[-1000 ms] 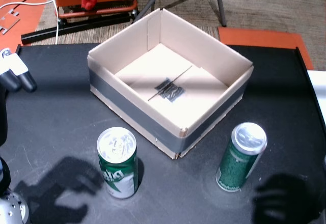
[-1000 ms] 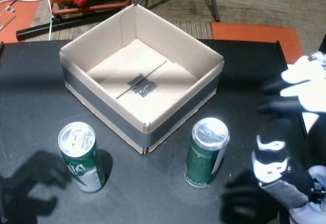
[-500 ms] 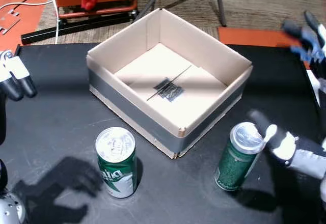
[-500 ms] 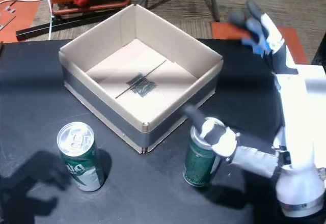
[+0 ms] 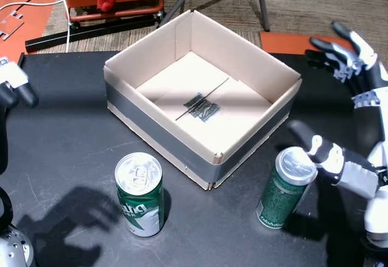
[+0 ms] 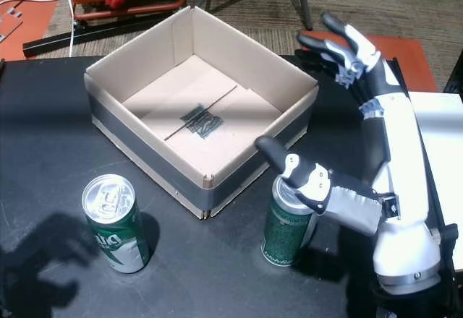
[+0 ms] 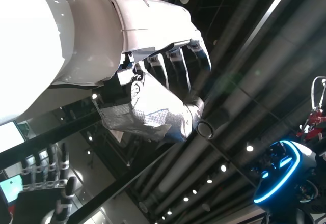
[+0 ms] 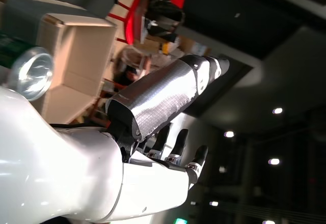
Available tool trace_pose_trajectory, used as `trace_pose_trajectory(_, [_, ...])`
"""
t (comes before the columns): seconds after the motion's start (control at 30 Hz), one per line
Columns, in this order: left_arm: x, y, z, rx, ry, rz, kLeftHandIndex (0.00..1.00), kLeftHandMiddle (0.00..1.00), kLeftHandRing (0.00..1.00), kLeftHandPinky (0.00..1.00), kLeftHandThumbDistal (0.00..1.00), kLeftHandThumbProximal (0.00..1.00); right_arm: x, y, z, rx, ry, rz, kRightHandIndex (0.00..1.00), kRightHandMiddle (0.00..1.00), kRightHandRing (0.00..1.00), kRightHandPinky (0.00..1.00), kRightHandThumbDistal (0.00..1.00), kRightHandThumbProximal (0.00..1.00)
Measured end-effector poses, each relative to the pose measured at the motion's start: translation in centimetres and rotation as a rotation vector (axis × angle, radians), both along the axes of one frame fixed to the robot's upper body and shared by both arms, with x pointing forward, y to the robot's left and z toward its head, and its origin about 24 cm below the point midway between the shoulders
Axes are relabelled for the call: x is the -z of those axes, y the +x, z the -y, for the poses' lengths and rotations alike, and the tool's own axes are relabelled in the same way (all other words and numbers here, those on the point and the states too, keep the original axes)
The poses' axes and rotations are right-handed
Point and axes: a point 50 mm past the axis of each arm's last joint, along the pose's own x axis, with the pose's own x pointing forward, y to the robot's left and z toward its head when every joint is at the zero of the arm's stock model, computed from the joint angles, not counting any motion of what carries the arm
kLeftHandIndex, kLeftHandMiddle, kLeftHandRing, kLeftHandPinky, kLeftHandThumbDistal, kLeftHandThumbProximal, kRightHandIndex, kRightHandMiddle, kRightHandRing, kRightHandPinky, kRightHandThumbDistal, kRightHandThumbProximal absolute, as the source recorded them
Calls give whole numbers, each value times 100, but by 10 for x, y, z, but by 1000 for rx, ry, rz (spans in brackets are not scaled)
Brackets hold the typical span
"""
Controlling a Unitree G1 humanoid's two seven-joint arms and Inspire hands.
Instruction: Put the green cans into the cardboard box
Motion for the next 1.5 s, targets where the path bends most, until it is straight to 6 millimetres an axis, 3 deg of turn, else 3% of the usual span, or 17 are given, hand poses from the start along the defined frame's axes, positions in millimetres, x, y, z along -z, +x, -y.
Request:
trace_pose_trajectory(0.07, [0, 0, -1, -5, 5, -3, 45, 54, 61, 77, 34, 7, 6, 5, 1, 8, 2, -51, 62, 63, 71, 82, 100, 28])
trace_pose_trajectory(0.13, [1, -2, -3, -25, -8, -1, 40, 45, 52, 82, 37, 2, 11, 9, 2, 17, -2, -84, 61, 64, 72, 80, 100, 27])
trace_pose_trajectory(0.27, [1, 0, 2, -14, -33, 8, 49, 59, 63, 84, 30, 6, 14, 17, 1, 20, -6, -115, 62, 67, 73, 78, 100, 29])
trace_pose_trajectory(0.37, [-1, 0, 0, -18, -14, 13, 38, 46, 53, 84, 25, 0, 16, 20, 3, 25, -2, -129, 64, 70, 72, 76, 100, 32])
trace_pose_trajectory(0.43, [-1, 1, 1, -21, -34, 24, 42, 49, 55, 85, 16, 0, 20, 20, 5, 29, 5, -152, 65, 70, 71, 74, 100, 33])
trace_pose_trajectory(0.47, [-1, 1, 2, -17, -45, 26, 45, 53, 57, 86, 15, 6, 22, 20, 7, 29, 10, -162, 65, 70, 71, 73, 100, 31])
trace_pose_trajectory(0.53, [-1, 2, 3, -13, -38, 21, 44, 52, 57, 83, 19, 4, 24, 21, 9, 28, 21, -179, 64, 71, 70, 73, 100, 31])
trace_pose_trajectory(0.67, [-2, 3, 0, -4, -11, 12, 46, 55, 61, 86, 12, 0, 24, 24, 11, 25, 34, -189, 63, 70, 70, 72, 100, 31])
trace_pose_trajectory(0.7, [-2, 3, -1, -9, -15, 15, 39, 47, 53, 85, 17, 0, 25, 25, 12, 28, 34, -196, 63, 70, 69, 72, 100, 31])
trace_pose_trajectory(0.83, [-2, 4, 0, -16, -18, 14, 35, 42, 49, 85, 16, 0, 28, 27, 12, 25, 32, -215, 60, 69, 69, 72, 100, 31])
trace_pose_trajectory(1.0, [0, 6, 0, -5, -21, 6, 48, 57, 61, 86, 15, 0, 28, 29, 11, 24, 29, -225, 58, 67, 68, 71, 100, 30])
trace_pose_trajectory(1.07, [0, 6, 0, 4, -22, 3, 48, 57, 60, 87, 26, 0, 29, 29, 10, 21, 17, -227, 58, 68, 68, 71, 100, 28])
trace_pose_trajectory(1.1, [0, 7, 1, 8, -23, 0, 53, 62, 66, 90, 22, 5, 29, 29, 10, 18, 13, -228, 57, 68, 69, 72, 100, 29])
trace_pose_trajectory(1.2, [-1, 8, 0, 19, 3, -9, 51, 61, 64, 86, 33, 0, 31, 26, 8, 6, -9, -237, 56, 68, 69, 72, 100, 30])
trace_pose_trajectory(1.33, [0, 9, -2, 18, 3, -14, 47, 55, 56, 83, 29, 0, 37, 21, 5, -15, -34, -269, 58, 70, 72, 73, 100, 29])
trace_pose_trajectory(1.4, [0, 9, -2, 25, -2, -16, 56, 66, 71, 89, 20, 7, 40, 17, 3, -30, -43, -285, 58, 71, 74, 74, 100, 28])
trace_pose_trajectory(1.5, [-2, 10, -2, 32, 21, -15, 51, 61, 63, 86, 27, 0, 43, 14, 1, -47, -52, -302, 58, 70, 73, 72, 100, 29])
